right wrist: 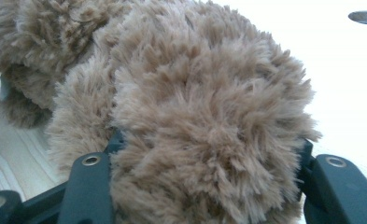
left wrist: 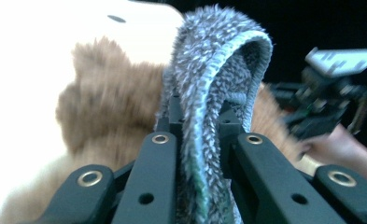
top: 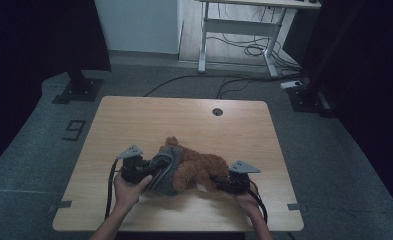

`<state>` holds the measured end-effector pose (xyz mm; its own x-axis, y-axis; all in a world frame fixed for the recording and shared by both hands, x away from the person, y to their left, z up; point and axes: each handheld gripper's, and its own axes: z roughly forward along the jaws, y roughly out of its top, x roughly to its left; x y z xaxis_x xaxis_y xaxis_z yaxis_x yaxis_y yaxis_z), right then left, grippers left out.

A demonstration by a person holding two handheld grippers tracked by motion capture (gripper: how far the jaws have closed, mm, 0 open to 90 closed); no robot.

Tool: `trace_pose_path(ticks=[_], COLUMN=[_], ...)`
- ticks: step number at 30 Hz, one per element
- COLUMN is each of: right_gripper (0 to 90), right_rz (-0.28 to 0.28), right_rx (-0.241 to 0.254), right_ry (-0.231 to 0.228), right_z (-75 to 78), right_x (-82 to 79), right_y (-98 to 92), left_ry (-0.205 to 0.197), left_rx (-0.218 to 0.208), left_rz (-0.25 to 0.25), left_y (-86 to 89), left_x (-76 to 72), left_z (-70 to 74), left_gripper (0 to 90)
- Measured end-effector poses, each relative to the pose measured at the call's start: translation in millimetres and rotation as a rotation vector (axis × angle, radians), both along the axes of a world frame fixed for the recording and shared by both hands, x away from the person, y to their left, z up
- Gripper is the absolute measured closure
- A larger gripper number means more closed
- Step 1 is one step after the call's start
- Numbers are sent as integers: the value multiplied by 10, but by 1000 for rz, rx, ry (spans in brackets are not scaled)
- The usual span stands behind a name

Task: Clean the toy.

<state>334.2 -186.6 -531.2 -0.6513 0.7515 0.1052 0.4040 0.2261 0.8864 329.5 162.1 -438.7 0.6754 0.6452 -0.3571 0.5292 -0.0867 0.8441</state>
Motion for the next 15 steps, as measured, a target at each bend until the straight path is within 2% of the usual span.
trace_pose_path(ticks=[2,3,4,6,7,8,11,12,13,14,15], right_gripper=[407,406,406,407,407,407,407,407,407,407,407], right_rz=[-3,-8,-8,-12,-12,-12,-15,-15,-18,-18,-16], right_rx=[-15,-28,-28,-31,-32,-32,-34,-36,-32,-32,-34], right_ry=[-11,-24,-24,-31,-34,-34,-40,-43,-48,-48,-50], right_z=[13,20,20,22,21,21,22,22,19,19,19], right_x=[-15,-35,-35,-43,-52,-52,-73,-80,-90,-90,-98], right_y=[14,29,29,31,31,31,33,34,36,36,31], left_ry=[-27,-45,-45,-49,-27,-27,30,54,100,100,131], left_rx=[3,14,14,32,52,52,74,87,104,104,125], left_rz=[-10,-29,-29,-51,-86,-86,-142,-160,-188,-188,-200], left_y=[-84,-223,-223,-407,-619,-619,-944,-1047,-1212,-1212,-1331], left_x=[28,71,71,138,219,219,340,374,432,432,460], left_z=[179,313,313,389,416,416,375,340,244,244,125], left_gripper=[820,820,820,820,819,818,818,816,814,814,813])
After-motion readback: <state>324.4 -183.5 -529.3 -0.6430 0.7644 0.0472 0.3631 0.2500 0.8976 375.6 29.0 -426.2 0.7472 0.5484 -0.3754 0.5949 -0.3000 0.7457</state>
